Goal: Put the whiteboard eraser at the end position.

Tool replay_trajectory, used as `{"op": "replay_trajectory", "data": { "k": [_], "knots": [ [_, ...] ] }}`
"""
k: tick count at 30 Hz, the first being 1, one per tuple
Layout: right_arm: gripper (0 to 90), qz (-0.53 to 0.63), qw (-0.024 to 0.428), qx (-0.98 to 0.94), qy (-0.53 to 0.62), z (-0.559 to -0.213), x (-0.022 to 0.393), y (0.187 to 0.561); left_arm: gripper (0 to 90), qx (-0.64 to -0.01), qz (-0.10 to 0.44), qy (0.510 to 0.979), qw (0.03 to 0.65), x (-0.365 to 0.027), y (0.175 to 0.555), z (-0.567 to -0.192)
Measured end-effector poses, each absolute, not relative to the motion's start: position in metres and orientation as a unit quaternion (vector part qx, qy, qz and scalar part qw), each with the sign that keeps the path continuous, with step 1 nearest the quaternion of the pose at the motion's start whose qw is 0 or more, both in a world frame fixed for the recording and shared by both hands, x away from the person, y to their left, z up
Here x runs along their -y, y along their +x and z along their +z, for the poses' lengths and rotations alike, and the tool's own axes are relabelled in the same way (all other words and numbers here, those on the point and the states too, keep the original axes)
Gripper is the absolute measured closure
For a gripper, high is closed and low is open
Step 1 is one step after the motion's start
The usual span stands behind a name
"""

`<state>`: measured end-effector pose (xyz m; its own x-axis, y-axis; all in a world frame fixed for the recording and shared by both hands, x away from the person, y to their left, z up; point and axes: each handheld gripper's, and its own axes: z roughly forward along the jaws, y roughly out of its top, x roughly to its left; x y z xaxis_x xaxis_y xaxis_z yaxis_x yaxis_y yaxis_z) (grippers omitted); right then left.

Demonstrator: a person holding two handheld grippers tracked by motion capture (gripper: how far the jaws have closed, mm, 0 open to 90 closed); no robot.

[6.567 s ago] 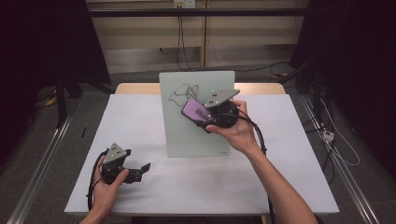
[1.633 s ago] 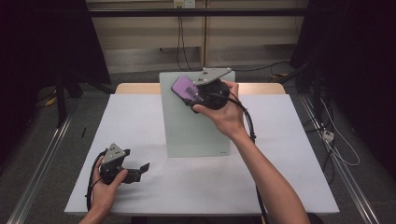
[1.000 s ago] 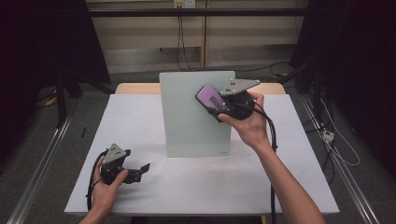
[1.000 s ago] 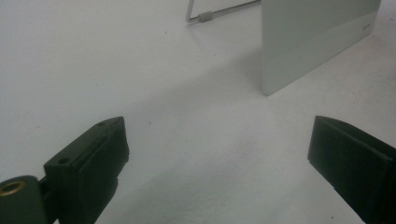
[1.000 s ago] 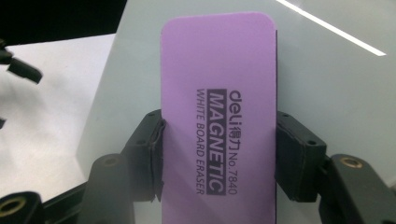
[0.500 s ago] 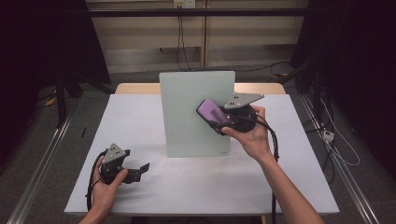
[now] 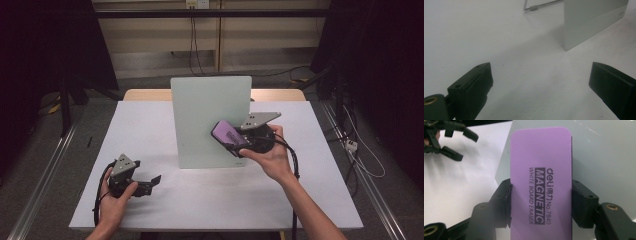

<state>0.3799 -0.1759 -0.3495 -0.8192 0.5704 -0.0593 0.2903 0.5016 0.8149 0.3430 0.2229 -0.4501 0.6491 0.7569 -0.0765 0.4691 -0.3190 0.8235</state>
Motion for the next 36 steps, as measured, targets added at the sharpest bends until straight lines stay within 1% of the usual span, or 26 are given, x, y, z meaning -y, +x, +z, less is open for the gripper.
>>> {"op": "replay_trajectory", "data": {
  "k": [3, 15, 27, 36],
  "knots": [
    [41.9, 0.425, 0.155, -0.856, 0.250, -0.353, 0.174, 0.379, 5.0, -0.381, 0.175, 0.800, 0.430, -0.224, 0.344, -0.451],
    [41.8, 0.404, 0.119, -0.877, 0.232, -0.376, 0.160, 0.367, 5.0, -0.381, 0.169, 0.796, 0.438, -0.223, 0.343, -0.449],
    [41.8, 0.390, 0.084, -0.894, 0.203, -0.388, 0.149, 0.354, 5.0, -0.379, 0.178, 0.795, 0.438, -0.223, 0.341, -0.446],
    [41.8, 0.369, 0.062, -0.908, 0.189, -0.398, 0.146, 0.352, 5.0, -0.379, 0.176, 0.798, 0.435, -0.222, 0.341, -0.447]
  ]
}}
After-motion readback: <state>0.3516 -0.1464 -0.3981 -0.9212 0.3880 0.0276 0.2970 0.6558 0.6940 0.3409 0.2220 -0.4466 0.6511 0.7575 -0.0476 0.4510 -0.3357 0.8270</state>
